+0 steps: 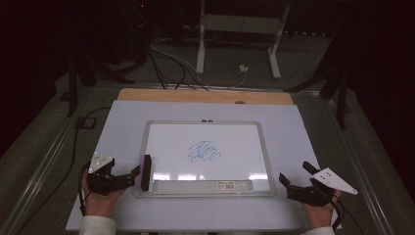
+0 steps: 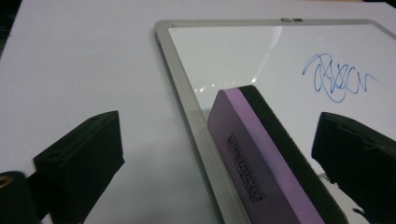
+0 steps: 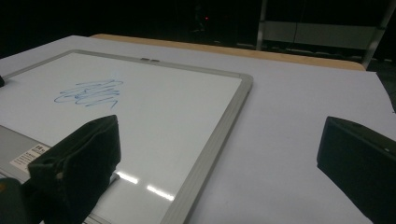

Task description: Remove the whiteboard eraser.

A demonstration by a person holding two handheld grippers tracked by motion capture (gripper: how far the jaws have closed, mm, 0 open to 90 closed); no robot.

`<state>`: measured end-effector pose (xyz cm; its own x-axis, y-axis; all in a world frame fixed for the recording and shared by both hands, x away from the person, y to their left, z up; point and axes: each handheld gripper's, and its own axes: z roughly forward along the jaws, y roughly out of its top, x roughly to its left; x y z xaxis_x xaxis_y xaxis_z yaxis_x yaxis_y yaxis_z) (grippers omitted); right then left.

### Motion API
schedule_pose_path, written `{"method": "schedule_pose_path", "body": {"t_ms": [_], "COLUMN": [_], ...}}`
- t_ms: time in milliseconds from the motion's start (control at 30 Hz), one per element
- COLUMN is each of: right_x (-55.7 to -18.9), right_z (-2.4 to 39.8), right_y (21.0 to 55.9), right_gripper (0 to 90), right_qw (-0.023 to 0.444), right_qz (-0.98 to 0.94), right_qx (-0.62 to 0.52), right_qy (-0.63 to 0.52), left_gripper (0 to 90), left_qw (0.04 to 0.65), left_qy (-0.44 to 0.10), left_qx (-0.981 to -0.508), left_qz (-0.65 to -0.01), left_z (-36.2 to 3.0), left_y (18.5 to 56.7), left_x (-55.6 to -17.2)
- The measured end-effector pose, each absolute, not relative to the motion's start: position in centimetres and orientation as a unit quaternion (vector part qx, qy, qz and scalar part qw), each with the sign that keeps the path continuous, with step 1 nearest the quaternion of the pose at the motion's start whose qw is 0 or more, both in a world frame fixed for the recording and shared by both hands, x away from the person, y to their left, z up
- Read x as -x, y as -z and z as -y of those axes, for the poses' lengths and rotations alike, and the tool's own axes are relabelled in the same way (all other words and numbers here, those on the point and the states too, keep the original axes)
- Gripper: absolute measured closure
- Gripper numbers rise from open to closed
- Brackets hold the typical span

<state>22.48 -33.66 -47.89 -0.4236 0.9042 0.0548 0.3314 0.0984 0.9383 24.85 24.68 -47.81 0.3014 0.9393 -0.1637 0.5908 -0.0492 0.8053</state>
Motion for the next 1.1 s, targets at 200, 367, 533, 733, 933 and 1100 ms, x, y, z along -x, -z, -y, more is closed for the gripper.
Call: {"method": "schedule_pose_path", "body": {"t_ms": [200,367,533,733,933,1100], "right_x": [-22.5,-22.5,-22.5,-22.5,-22.4,-22.4], "right_z": [33.6,33.6,33.6,33.5,33.5,33.5], "right_y": [47.9,47.9,47.9,47.9,47.9,47.9], "right_gripper": [0.0,0.0,0.0,0.0,0.1,0.1], "right_qw": [0.288,0.289,0.291,0.292,0.294,0.294], "right_qz": [-0.683,-0.683,-0.683,-0.684,-0.684,-0.685], "right_qx": [-0.453,-0.453,-0.453,-0.453,-0.453,-0.452], "right_qy": [-0.495,-0.494,-0.493,-0.491,-0.491,-0.49], "left_gripper": [8.8,17.1,23.9,32.5,36.1,37.2], "left_qw": [0.409,0.403,0.403,0.409,0.411,0.414], "left_qy": [-0.192,-0.177,-0.164,-0.149,-0.143,-0.138], "left_qx": [-0.704,-0.715,-0.719,-0.721,-0.719,-0.72], "left_qz": [-0.548,-0.543,-0.543,-0.539,-0.541,-0.54], "left_z": [-24.3,-24.0,-23.9,-23.8,-23.7,-23.3], "left_y": [48.2,48.5,48.8,48.9,48.9,48.9], "left_x": [-24.8,-24.8,-24.8,-24.8,-24.8,-24.9]}}
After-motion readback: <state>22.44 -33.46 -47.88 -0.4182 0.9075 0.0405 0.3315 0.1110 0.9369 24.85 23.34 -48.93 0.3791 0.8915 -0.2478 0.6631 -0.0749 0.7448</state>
